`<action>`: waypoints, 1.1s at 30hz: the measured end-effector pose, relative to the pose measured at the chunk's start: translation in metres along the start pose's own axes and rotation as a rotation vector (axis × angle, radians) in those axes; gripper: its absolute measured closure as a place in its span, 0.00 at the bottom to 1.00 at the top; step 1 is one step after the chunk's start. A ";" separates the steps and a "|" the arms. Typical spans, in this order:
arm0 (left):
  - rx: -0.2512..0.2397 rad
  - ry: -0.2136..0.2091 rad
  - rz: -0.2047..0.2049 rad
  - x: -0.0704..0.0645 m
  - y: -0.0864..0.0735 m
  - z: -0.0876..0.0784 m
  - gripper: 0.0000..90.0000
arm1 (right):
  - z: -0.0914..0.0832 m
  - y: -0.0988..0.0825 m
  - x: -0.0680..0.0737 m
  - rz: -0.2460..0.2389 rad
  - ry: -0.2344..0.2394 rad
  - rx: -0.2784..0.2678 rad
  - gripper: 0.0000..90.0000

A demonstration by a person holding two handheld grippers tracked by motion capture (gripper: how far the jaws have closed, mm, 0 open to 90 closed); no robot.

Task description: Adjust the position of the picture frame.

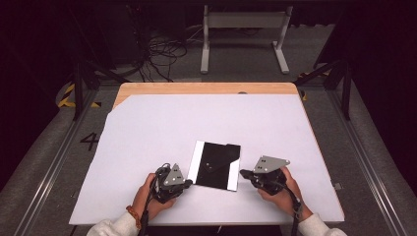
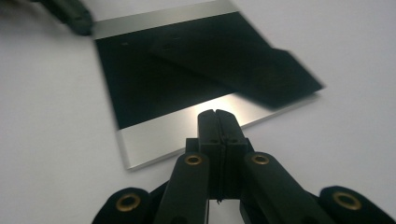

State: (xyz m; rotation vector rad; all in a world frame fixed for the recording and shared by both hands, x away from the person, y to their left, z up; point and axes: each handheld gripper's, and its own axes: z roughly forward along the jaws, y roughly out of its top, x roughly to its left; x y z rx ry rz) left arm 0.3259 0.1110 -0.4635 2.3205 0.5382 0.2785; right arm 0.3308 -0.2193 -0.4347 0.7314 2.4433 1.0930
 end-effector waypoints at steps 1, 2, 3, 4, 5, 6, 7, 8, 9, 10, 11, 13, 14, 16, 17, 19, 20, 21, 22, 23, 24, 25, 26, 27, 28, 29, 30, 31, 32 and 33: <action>0.001 0.001 0.001 0.000 0.000 0.000 1.00 | 0.000 0.001 -0.006 0.004 -0.022 -0.005 1.00; -0.002 -0.001 -0.001 0.001 -0.001 0.000 1.00 | 0.000 0.002 -0.012 0.026 -0.024 -0.017 1.00; -0.004 -0.003 -0.001 0.001 -0.001 0.000 1.00 | 0.001 0.003 -0.018 0.043 -0.036 -0.028 1.00; -0.004 -0.003 -0.002 0.001 -0.001 0.000 1.00 | 0.002 0.004 -0.023 0.056 -0.049 -0.032 1.00; -0.004 -0.003 -0.002 0.001 -0.001 0.000 1.00 | 0.002 0.004 -0.023 0.056 -0.049 -0.032 1.00; -0.004 -0.001 0.000 0.001 -0.001 0.000 1.00 | 0.004 0.006 -0.028 0.063 -0.056 -0.037 1.00; -0.002 -0.001 0.002 0.001 -0.001 0.000 1.00 | 0.008 0.007 -0.032 0.067 -0.072 -0.039 1.00; -0.002 0.000 0.002 0.001 -0.001 0.000 1.00 | 0.010 0.008 -0.036 0.082 -0.077 -0.045 1.00; -0.003 0.000 0.005 0.001 -0.001 0.000 1.00 | 0.014 0.009 -0.039 0.089 -0.079 -0.048 1.00; -0.003 0.001 0.006 0.001 -0.001 0.000 1.00 | 0.017 0.010 -0.041 0.080 -0.095 -0.043 1.00; -0.005 -0.001 0.003 0.001 -0.001 0.000 1.00 | 0.020 0.011 -0.043 0.074 -0.111 -0.034 1.00; -0.005 -0.001 0.005 0.001 -0.001 0.000 1.00 | 0.026 0.012 -0.047 0.084 -0.113 -0.031 1.00; -0.005 0.000 0.006 0.002 -0.001 0.000 1.00 | 0.028 0.013 -0.049 0.081 -0.120 -0.025 1.00; -0.001 -0.001 0.014 0.003 0.000 0.001 1.00 | 0.031 0.012 -0.053 0.097 -0.118 -0.024 1.00; 0.000 0.002 0.017 0.003 0.000 0.001 1.00 | 0.032 0.011 -0.053 0.097 -0.121 -0.018 1.00; -0.001 0.008 0.015 0.004 0.001 0.001 1.00 | 0.032 0.011 -0.054 0.100 -0.120 -0.018 1.00; -0.004 0.007 0.015 0.004 0.001 0.002 1.00 | 0.032 0.011 -0.055 0.096 -0.122 -0.019 1.00; 0.000 0.014 0.013 0.005 0.001 0.002 1.00 | 0.032 0.011 -0.055 0.094 -0.123 -0.019 1.00; -0.002 0.015 0.014 0.006 0.002 0.002 1.00 | 0.033 0.012 -0.055 0.095 -0.125 -0.019 1.00; -0.005 0.014 0.011 0.007 0.002 0.003 1.00 | 0.033 0.012 -0.055 0.092 -0.126 -0.018 1.00; -0.005 0.014 0.011 0.007 0.002 0.003 1.00 | 0.033 0.012 -0.055 0.092 -0.126 -0.018 1.00; -0.003 0.015 0.007 0.007 0.002 0.003 1.00 | 0.034 0.012 -0.056 0.091 -0.131 -0.016 1.00; -0.004 0.017 0.007 0.008 0.002 0.003 1.00 | 0.034 0.011 -0.057 0.092 -0.132 -0.012 1.00; -0.001 0.021 0.007 0.009 0.002 0.003 1.00 | 0.035 0.011 -0.058 0.093 -0.135 -0.010 1.00; -0.004 0.021 0.005 0.010 0.003 0.004 1.00 | 0.036 0.011 -0.060 0.093 -0.143 -0.008 1.00; -0.005 0.022 0.001 0.010 0.003 0.004 1.00 | 0.037 0.010 -0.062 0.102 -0.142 -0.007 1.00; -0.003 0.026 0.006 0.011 0.003 0.004 1.00 | 0.038 0.009 -0.063 0.113 -0.139 -0.010 1.00; 0.000 0.034 0.010 0.012 0.004 0.005 1.00 | 0.040 0.009 -0.065 0.116 -0.142 -0.007 1.00; 0.005 0.042 0.016 0.012 0.005 0.005 1.00 | 0.042 0.009 -0.066 0.116 -0.141 -0.002 1.00; 0.007 0.049 0.021 0.014 0.006 0.006 1.00 | 0.044 0.009 -0.066 0.115 -0.141 0.001 1.00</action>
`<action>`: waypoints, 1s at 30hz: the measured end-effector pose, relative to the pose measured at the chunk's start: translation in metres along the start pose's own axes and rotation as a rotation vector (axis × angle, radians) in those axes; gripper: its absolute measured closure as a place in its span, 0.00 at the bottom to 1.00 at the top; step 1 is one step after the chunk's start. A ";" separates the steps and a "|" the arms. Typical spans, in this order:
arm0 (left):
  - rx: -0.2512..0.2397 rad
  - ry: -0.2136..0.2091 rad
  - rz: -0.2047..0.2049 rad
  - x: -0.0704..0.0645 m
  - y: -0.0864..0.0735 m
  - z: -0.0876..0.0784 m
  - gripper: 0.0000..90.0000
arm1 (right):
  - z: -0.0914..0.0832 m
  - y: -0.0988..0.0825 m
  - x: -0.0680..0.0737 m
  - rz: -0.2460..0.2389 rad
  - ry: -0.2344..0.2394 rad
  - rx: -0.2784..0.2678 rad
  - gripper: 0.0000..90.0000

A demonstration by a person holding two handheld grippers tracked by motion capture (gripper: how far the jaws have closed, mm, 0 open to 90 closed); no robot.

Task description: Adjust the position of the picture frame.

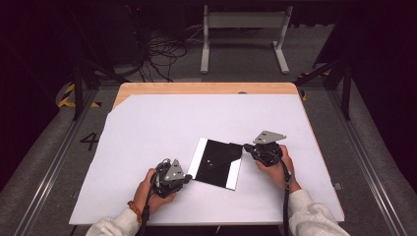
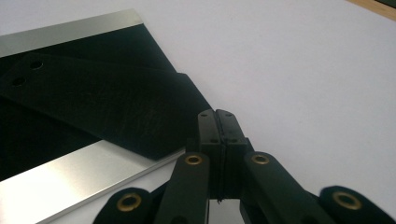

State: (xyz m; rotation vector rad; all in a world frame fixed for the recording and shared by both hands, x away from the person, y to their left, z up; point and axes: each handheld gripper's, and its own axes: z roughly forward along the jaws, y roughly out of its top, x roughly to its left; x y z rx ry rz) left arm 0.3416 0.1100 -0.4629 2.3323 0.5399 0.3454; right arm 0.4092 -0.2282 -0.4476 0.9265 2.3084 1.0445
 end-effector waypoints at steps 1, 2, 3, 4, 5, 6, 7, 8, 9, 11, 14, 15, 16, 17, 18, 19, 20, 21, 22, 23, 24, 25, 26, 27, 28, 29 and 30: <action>0.000 0.004 -0.002 0.001 0.001 0.001 1.00 | 0.002 0.000 0.000 -0.004 -0.004 0.004 1.00; 0.002 0.007 -0.002 0.003 0.001 0.001 1.00 | 0.004 0.000 -0.001 -0.001 -0.003 0.004 1.00; 0.001 0.012 -0.008 0.005 0.001 0.002 1.00 | 0.005 0.000 -0.001 0.004 -0.005 0.004 1.00; -0.003 0.011 -0.011 0.007 0.002 0.003 1.00 | 0.006 0.000 -0.001 0.006 -0.012 0.008 1.00; -0.002 0.010 -0.017 0.008 0.002 0.003 1.00 | 0.006 0.001 -0.002 0.006 -0.019 0.009 1.00; -0.002 0.013 -0.023 0.010 0.002 0.003 1.00 | 0.006 0.001 -0.003 0.007 -0.023 0.007 1.00; -0.006 0.013 -0.021 0.012 0.002 0.004 1.00 | 0.006 0.001 -0.005 0.012 -0.033 0.005 1.00; -0.006 0.008 -0.033 0.013 0.002 0.004 1.00 | 0.006 0.002 -0.006 0.021 -0.035 0.002 1.00; -0.005 0.011 -0.035 0.014 0.003 0.005 1.00 | 0.006 0.002 -0.008 0.024 -0.040 0.001 1.00; -0.005 0.011 -0.037 0.014 0.003 0.005 1.00 | 0.008 0.001 -0.010 0.033 -0.052 0.008 1.00; -0.006 0.010 -0.041 0.017 0.004 0.007 1.00 | 0.012 0.000 -0.012 0.036 -0.057 0.017 1.00; -0.006 0.009 -0.044 0.018 0.005 0.007 1.00 | 0.012 -0.001 -0.013 0.038 -0.058 0.019 1.00; -0.006 0.009 -0.044 0.018 0.005 0.007 1.00 | 0.012 -0.001 -0.014 0.042 -0.061 0.019 1.00; -0.006 0.015 -0.045 0.019 0.006 0.008 1.00 | 0.013 -0.001 -0.015 0.054 -0.059 0.019 1.00; -0.006 0.015 -0.045 0.019 0.006 0.008 1.00 | 0.013 -0.002 -0.016 0.061 -0.054 0.020 1.00; -0.004 0.020 -0.043 0.020 0.007 0.009 1.00 | 0.013 -0.002 -0.017 0.064 -0.055 0.023 1.00; -0.005 0.021 -0.046 0.020 0.007 0.010 1.00 | 0.014 -0.003 -0.017 0.063 -0.058 0.028 1.00; -0.006 0.021 -0.047 0.021 0.007 0.010 1.00 | 0.014 -0.003 -0.018 0.063 -0.058 0.032 1.00; -0.007 0.021 -0.049 0.021 0.007 0.010 1.00 | 0.015 -0.003 -0.018 0.062 -0.058 0.032 1.00; -0.008 0.023 -0.052 0.021 0.007 0.011 1.00 | 0.015 -0.003 -0.018 0.058 -0.059 0.032 1.00; -0.009 0.024 -0.052 0.021 0.008 0.011 1.00 | 0.015 -0.003 -0.018 0.058 -0.059 0.032 1.00; -0.009 0.024 -0.053 0.022 0.008 0.011 1.00 | 0.015 -0.003 -0.019 0.056 -0.059 0.033 1.00; -0.011 0.023 -0.054 0.022 0.008 0.011 1.00 | 0.016 -0.003 -0.019 0.056 -0.059 0.039 1.00; -0.011 0.022 -0.055 0.022 0.008 0.011 1.00 | 0.017 -0.003 -0.019 0.053 -0.061 0.042 1.00; -0.010 0.020 -0.058 0.023 0.008 0.011 1.00 | 0.017 -0.003 -0.019 0.048 -0.064 0.043 1.00; -0.011 0.020 -0.059 0.023 0.008 0.011 1.00 | 0.017 -0.002 -0.019 0.042 -0.064 0.044 1.00; -0.010 0.019 -0.059 0.023 0.008 0.011 1.00 | 0.017 -0.002 -0.019 0.041 -0.059 0.044 1.00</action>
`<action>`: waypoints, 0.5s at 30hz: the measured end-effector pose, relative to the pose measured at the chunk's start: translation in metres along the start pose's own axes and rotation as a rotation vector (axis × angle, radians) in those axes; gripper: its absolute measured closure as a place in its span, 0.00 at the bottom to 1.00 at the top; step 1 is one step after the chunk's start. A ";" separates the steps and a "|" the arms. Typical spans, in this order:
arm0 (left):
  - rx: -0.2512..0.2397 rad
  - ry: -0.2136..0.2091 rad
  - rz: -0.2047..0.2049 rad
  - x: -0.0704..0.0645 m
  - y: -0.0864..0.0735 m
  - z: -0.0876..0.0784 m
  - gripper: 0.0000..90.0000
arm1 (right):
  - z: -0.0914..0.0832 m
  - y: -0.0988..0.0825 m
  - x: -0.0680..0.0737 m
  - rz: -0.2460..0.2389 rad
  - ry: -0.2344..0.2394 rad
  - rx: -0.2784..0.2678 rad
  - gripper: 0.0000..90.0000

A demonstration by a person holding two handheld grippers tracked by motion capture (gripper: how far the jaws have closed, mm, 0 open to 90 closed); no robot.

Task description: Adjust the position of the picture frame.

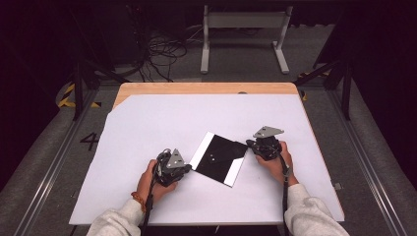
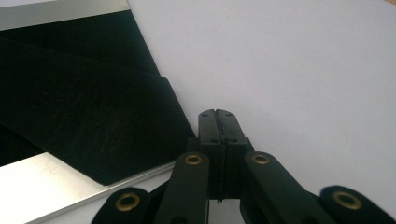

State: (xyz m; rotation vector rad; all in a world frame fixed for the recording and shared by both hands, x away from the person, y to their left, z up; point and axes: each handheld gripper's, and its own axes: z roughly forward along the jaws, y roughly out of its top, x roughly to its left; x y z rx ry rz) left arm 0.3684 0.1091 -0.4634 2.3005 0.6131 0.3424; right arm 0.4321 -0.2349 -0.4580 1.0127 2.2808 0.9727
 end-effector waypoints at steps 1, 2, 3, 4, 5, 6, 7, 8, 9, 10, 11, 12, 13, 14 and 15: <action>0.001 0.002 0.003 0.000 0.000 0.000 1.00 | 0.000 0.000 0.000 0.002 0.005 0.001 1.00; 0.001 0.002 0.003 0.000 0.000 0.000 1.00 | 0.000 0.000 0.000 0.002 0.005 0.001 1.00; 0.001 0.003 0.002 0.001 0.000 0.000 1.00 | 0.000 0.000 -0.002 -0.002 0.022 0.008 1.00; 0.001 0.003 0.002 0.001 0.000 0.000 1.00 | -0.001 0.000 -0.003 -0.006 0.033 0.012 1.00; 0.002 0.005 0.001 0.002 0.000 0.000 1.00 | -0.001 0.000 -0.004 -0.014 0.042 0.014 1.00; 0.002 0.005 0.001 0.002 0.000 0.000 1.00 | -0.001 0.000 -0.004 -0.014 0.042 0.014 1.00; 0.004 0.004 0.000 0.002 0.000 0.000 1.00 | -0.002 0.000 -0.004 -0.011 0.050 0.013 1.00; 0.005 0.000 0.002 0.004 0.001 0.000 1.00 | -0.002 -0.001 -0.004 -0.009 0.057 0.014 1.00; 0.006 -0.003 -0.001 0.004 0.001 0.000 1.00 | -0.003 -0.001 -0.005 -0.016 0.071 0.016 1.00; 0.008 -0.003 -0.002 0.005 0.001 0.000 1.00 | -0.003 -0.001 -0.005 -0.014 0.080 0.019 1.00; 0.011 0.000 0.001 0.006 0.001 0.000 1.00 | -0.004 -0.001 -0.005 -0.012 0.086 0.021 1.00; 0.011 0.000 0.001 0.006 0.001 0.000 1.00 | -0.004 -0.001 -0.005 -0.012 0.086 0.021 1.00; 0.012 -0.003 0.000 0.006 0.001 0.000 1.00 | -0.005 -0.002 -0.005 -0.013 0.093 0.024 1.00; 0.017 0.002 -0.001 0.008 0.002 0.000 1.00 | -0.006 -0.002 -0.005 -0.015 0.100 0.027 1.00; 0.019 0.009 0.003 0.009 0.002 0.000 1.00 | -0.008 -0.003 -0.005 -0.018 0.120 0.033 1.00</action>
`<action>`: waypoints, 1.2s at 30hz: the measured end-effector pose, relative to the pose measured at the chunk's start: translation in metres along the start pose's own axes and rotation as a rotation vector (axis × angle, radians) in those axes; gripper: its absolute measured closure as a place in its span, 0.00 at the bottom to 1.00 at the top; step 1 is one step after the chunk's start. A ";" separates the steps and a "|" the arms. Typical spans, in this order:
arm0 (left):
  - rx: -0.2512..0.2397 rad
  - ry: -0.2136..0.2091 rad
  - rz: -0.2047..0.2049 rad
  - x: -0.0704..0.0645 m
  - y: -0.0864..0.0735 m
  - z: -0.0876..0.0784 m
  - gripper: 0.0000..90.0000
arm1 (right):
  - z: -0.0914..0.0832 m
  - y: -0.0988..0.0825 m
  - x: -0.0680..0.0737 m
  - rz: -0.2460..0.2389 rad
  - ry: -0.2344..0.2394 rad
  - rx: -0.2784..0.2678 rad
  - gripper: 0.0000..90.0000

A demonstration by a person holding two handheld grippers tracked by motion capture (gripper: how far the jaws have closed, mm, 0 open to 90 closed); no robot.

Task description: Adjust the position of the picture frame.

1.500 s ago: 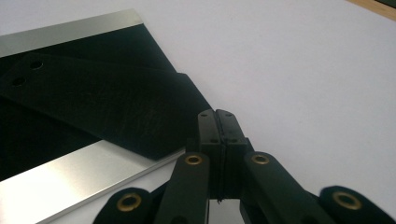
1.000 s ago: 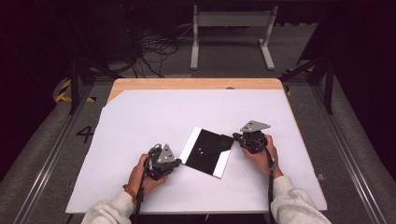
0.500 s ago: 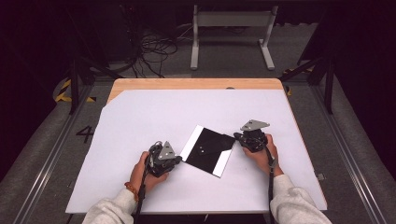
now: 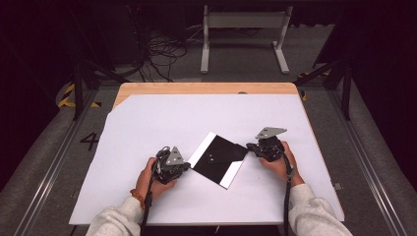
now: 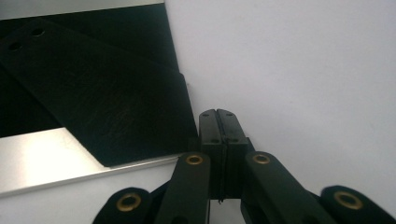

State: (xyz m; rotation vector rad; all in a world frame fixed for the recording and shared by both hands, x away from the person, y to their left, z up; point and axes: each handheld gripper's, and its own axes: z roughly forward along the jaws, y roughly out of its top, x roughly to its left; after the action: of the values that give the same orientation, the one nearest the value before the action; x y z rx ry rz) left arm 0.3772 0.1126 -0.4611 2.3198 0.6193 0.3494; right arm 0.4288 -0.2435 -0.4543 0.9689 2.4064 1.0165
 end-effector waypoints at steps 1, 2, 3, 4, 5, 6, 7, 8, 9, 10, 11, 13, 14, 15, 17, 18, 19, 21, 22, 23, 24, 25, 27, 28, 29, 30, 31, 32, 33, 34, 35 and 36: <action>0.003 0.003 -0.003 0.001 0.000 0.000 1.00 | -0.001 0.000 0.001 -0.001 0.003 0.003 1.00; 0.005 0.004 -0.007 0.002 0.000 0.000 1.00 | -0.002 -0.001 0.002 -0.008 0.006 0.007 1.00; 0.005 0.006 -0.005 0.003 0.000 0.000 1.00 | -0.003 -0.001 0.003 -0.010 0.008 0.013 1.00; 0.005 0.011 -0.005 0.004 0.001 0.000 1.00 | -0.004 -0.001 0.004 -0.008 0.010 0.017 1.00; 0.005 0.012 -0.011 0.005 0.001 0.000 1.00 | -0.005 -0.002 0.005 -0.008 0.010 0.021 1.00; 0.004 0.015 -0.013 0.007 0.001 0.001 1.00 | -0.006 -0.003 0.007 -0.013 0.012 0.022 1.00; 0.004 0.015 -0.020 0.009 0.001 0.001 1.00 | -0.008 -0.004 0.009 -0.015 0.018 0.023 1.00; 0.004 0.015 -0.020 0.009 0.001 0.001 1.00 | -0.009 -0.005 0.011 -0.020 0.023 0.024 1.00; 0.002 0.023 -0.026 0.012 0.001 0.002 1.00 | -0.011 -0.007 0.012 -0.020 0.028 0.023 1.00; 0.002 0.023 -0.026 0.012 0.001 0.002 1.00 | -0.012 -0.008 0.014 -0.022 0.031 0.023 1.00; 0.001 0.026 -0.027 0.013 0.002 0.003 1.00 | -0.012 -0.008 0.014 -0.022 0.031 0.023 1.00; -0.002 0.033 -0.033 0.016 0.002 0.004 0.99 | -0.015 -0.010 0.019 -0.034 0.033 0.027 1.00; -0.003 0.032 -0.037 0.017 0.003 0.005 0.98 | -0.016 -0.011 0.021 -0.040 0.030 0.026 1.00; -0.002 0.036 -0.036 0.018 0.003 0.005 0.98 | -0.017 -0.012 0.024 -0.046 0.021 0.028 1.00; -0.002 0.043 -0.039 0.018 0.004 0.006 0.98 | -0.018 -0.012 0.028 -0.064 0.006 0.033 1.00; -0.003 0.047 -0.039 0.019 0.004 0.007 0.98 | -0.018 -0.012 0.030 -0.070 0.003 0.036 1.00; -0.002 0.051 -0.038 0.020 0.005 0.008 0.98 | -0.019 -0.012 0.033 -0.075 0.003 0.037 1.00; -0.002 0.050 -0.043 0.022 0.006 0.009 0.99 | -0.021 -0.013 0.037 -0.082 0.014 0.039 1.00; -0.002 0.050 -0.043 0.022 0.006 0.009 0.99 | -0.022 -0.014 0.039 -0.079 0.016 0.038 1.00; -0.010 0.053 -0.049 0.024 0.006 0.010 0.99 | -0.022 -0.015 0.040 -0.076 0.019 0.038 1.00; -0.010 0.056 -0.049 0.025 0.007 0.011 0.99 | -0.023 -0.015 0.042 -0.077 0.023 0.041 1.00; -0.010 0.056 -0.049 0.025 0.007 0.011 0.99 | -0.023 -0.015 0.042 -0.077 0.023 0.041 1.00; -0.007 0.074 -0.041 0.024 0.008 0.012 0.99 | -0.025 -0.016 0.045 -0.071 0.026 0.041 1.00; -0.006 0.079 -0.038 0.024 0.008 0.012 0.99 | -0.026 -0.017 0.048 -0.080 0.030 0.043 1.00; -0.006 0.080 -0.041 0.025 0.008 0.012 0.99 | -0.027 -0.018 0.049 -0.085 0.037 0.044 1.00; -0.009 0.080 -0.045 0.025 0.008 0.013 0.99 | -0.028 -0.018 0.051 -0.085 0.042 0.044 1.00; -0.009 0.079 -0.048 0.026 0.008 0.013 0.99 | -0.029 -0.019 0.052 -0.090 0.049 0.044 1.00; -0.009 0.074 -0.059 0.027 0.009 0.013 0.99 | -0.029 -0.020 0.054 -0.089 0.053 0.044 1.00; -0.009 0.073 -0.058 0.029 0.010 0.014 0.99 | -0.030 -0.020 0.055 -0.097 0.060 0.046 1.00; -0.009 0.075 -0.060 0.029 0.010 0.014 0.99 | -0.031 -0.021 0.057 -0.098 0.071 0.048 1.00; -0.010 0.073 -0.064 0.030 0.010 0.015 0.99 | -0.031 -0.021 0.059 -0.099 0.073 0.046 1.00; -0.015 0.071 -0.066 0.032 0.011 0.016 0.99 | -0.032 -0.021 0.060 -0.105 0.076 0.048 1.00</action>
State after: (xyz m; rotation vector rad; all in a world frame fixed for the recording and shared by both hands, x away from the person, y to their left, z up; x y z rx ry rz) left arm 0.4141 0.1135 -0.4626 2.2747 0.7235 0.4059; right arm 0.3594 -0.2274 -0.4515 0.8242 2.5252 0.9785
